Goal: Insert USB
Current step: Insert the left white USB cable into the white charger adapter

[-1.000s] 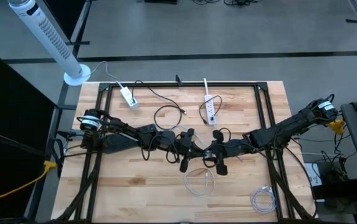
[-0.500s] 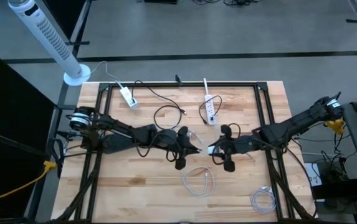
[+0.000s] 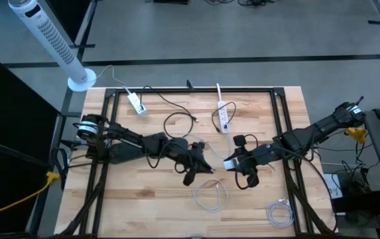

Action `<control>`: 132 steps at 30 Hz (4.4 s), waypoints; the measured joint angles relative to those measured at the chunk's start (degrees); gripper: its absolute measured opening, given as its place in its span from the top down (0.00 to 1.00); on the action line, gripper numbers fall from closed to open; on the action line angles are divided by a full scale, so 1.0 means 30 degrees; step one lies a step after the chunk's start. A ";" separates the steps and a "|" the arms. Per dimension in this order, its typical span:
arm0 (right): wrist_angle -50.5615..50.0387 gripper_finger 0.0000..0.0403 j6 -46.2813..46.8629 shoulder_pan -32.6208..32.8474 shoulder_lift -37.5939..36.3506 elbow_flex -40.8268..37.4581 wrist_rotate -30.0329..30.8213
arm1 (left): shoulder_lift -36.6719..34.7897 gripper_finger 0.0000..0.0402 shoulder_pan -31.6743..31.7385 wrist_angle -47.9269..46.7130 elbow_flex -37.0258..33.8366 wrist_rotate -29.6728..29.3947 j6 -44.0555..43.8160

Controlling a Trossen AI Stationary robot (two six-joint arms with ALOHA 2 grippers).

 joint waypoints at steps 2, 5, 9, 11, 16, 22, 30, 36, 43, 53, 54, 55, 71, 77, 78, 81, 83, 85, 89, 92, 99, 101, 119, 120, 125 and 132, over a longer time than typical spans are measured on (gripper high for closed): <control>-0.0072 0.65 -0.0285 0.0000 0.0000 0.0088 -0.0383 | 0.0000 0.96 0.0000 0.0420 0.0000 0.0936 -0.0366; 0.0197 0.65 -0.1184 0.0004 0.0185 0.0175 -0.1277 | 0.0000 0.96 0.0044 0.0697 0.0000 0.1283 -0.1390; -0.0086 0.65 -0.2686 0.0050 0.1671 0.0180 -0.1225 | 0.0046 0.96 0.0117 0.0477 0.0000 0.1331 -0.1972; -0.0205 0.65 -0.3412 0.0037 0.2647 0.0354 -0.1096 | 0.0148 0.96 0.0171 0.0444 0.0000 0.1720 -0.2272; -0.0062 0.65 -0.4796 0.0047 0.4088 0.1580 -0.0001 | 0.0168 0.96 0.0204 0.0165 -0.0018 0.2241 -0.2577; -0.0065 0.65 -0.5578 0.0217 0.4737 0.2448 -0.0120 | 0.0168 0.96 0.0211 0.0294 -0.0058 0.2325 -0.2419; 0.0498 0.65 -0.6835 0.0211 0.5462 0.2427 -0.0128 | 0.0168 0.96 0.0233 0.0413 -0.0080 0.2441 -0.2307; 0.0945 0.65 -0.7150 0.0213 0.5639 0.2427 -0.0155 | 0.0168 0.96 0.0248 0.0311 -0.0109 0.2421 -0.2393; 0.1416 0.65 -0.7077 0.0342 0.5632 0.2427 -0.0599 | 0.0168 0.96 0.0282 0.0343 -0.0109 0.2128 -0.2318; 0.0783 0.65 -0.6893 0.0419 0.5625 0.2419 -0.0483 | 0.0168 0.96 0.0321 0.0340 -0.0109 0.1957 -0.2256; 0.0783 0.65 -0.6886 0.0423 0.5625 0.2419 -0.0483 | 0.0168 0.96 0.0321 0.0340 -0.0109 0.1957 -0.2256; 0.0788 0.65 -0.6876 0.0423 0.5625 0.2419 -0.0483 | 0.0168 0.96 0.0313 0.0344 -0.0109 0.1960 -0.2248; 0.0748 0.65 -0.7141 0.0379 0.5617 0.2419 0.0037 | 0.0168 0.96 0.0226 0.0624 -0.0102 0.2011 -0.2118; 0.0676 0.65 -0.7019 0.0384 0.5574 0.2419 0.0387 | 0.0168 0.96 0.0226 0.1158 -0.0104 0.2448 -0.2125; 0.0655 0.65 -0.7104 0.0386 0.5574 0.2419 0.0520 | 0.0168 0.96 0.0233 0.1170 -0.0102 0.2466 -0.2125; 0.0699 0.65 -0.7449 0.0386 0.5574 0.2419 0.0595 | 0.0168 0.96 0.0233 0.1141 -0.0102 0.2500 -0.2125; 0.0958 0.65 -0.7697 0.0387 0.5574 0.2412 0.0686 | 0.0168 0.96 0.0226 0.1163 -0.0102 0.2605 -0.2091; 0.1220 0.65 -0.7977 0.0401 0.5574 0.2399 0.0963 | 0.0168 0.96 0.0211 0.1256 -0.0102 0.2651 -0.2064; 0.1220 0.65 -0.7989 0.0386 0.5566 0.2397 0.1068 | 0.0161 0.96 0.0211 0.1272 -0.0102 0.2638 -0.2052; 0.1088 0.65 -0.7643 0.0386 0.5566 0.2397 0.1062 | 0.0164 0.96 0.0211 0.1269 -0.0102 0.2589 -0.2031; 0.0863 0.65 -0.7002 0.0365 0.5566 0.2405 0.0523 | 0.0160 0.96 0.0211 0.1185 -0.0090 0.2507 -0.1899; 0.0857 0.65 -0.6995 0.0364 0.5566 0.2405 0.0542 | 0.0160 0.96 0.0211 0.1172 -0.0080 0.2507 -0.1899; 0.0814 0.65 -0.6800 0.0299 0.6251 0.2383 0.0763 | 0.0243 0.96 0.0204 0.0423 -0.0080 0.2140 -0.1724; 0.1029 0.65 -0.6924 0.0299 0.6244 0.2376 0.0802 | 0.0291 0.96 0.0200 0.0448 -0.0080 0.2145 -0.1715; 0.1546 0.65 -0.7144 0.0291 0.6229 0.2376 0.1062 | 0.0490 0.96 0.0197 0.0692 -0.0049 0.2123 -0.1692; 0.1216 0.65 -0.6284 0.0248 0.6200 0.2389 0.0257 | 0.0532 0.96 0.0197 0.0777 -0.0044 0.2048 -0.1724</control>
